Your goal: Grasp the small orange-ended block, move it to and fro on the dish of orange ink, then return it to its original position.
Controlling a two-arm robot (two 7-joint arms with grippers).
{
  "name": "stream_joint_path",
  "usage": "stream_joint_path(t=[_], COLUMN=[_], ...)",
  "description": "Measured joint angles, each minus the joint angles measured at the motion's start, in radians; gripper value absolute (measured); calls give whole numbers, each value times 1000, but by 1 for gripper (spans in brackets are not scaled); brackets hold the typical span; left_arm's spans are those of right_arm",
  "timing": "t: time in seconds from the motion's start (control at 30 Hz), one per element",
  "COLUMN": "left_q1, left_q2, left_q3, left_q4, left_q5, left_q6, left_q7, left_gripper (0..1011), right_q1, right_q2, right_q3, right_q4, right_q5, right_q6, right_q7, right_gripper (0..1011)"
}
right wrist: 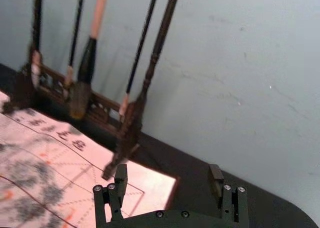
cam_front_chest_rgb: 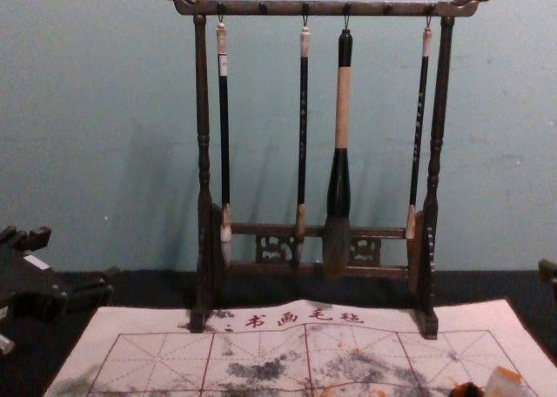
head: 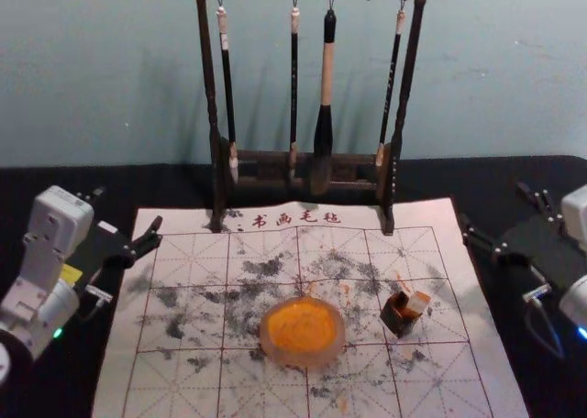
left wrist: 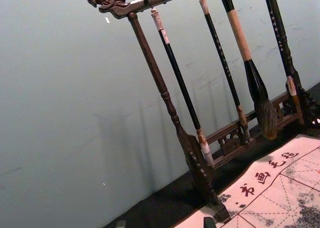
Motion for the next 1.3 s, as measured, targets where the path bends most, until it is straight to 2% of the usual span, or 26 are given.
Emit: stream_joint_path(t=[0.03,0.1,0.23,0.3,0.33,0.53,0.77,1.03,1.3], left_q1=[0,0,0,0,0,0,0,0,0], left_q2=[0,0,0,0,0,0,0,0,0], left_q3=[0,0,0,0,0,0,0,0,0], left_q4=[0,0,0,0,0,0,0,0,0], left_q5=[0,0,0,0,0,0,0,0,0], left_q6=[0,0,0,0,0,0,0,0,0], left_q7=[0,0,0,0,0,0,0,0,0], left_gripper=[1001,1001,1001,1001,1001,1001,1001,1001,1001], right_q1=[0,-28,-55,-79,-79,-125,-136,-124,-107], right_q2=[0,15,29,43,43,73,91,86,64], right_q3=[0,19,35,45,45,48,32,12,3], right_q4=[0,-24,-46,-65,-65,-97,-98,-69,-34], right_q5=[0,36,75,107,107,158,178,187,168], right_q6=[0,-36,-68,-94,-94,-118,-112,-76,-38], right_q7=[0,49,105,159,159,277,380,470,491], right_gripper=[1000,1000,1000,1000,1000,1000,1000,1000,1000])
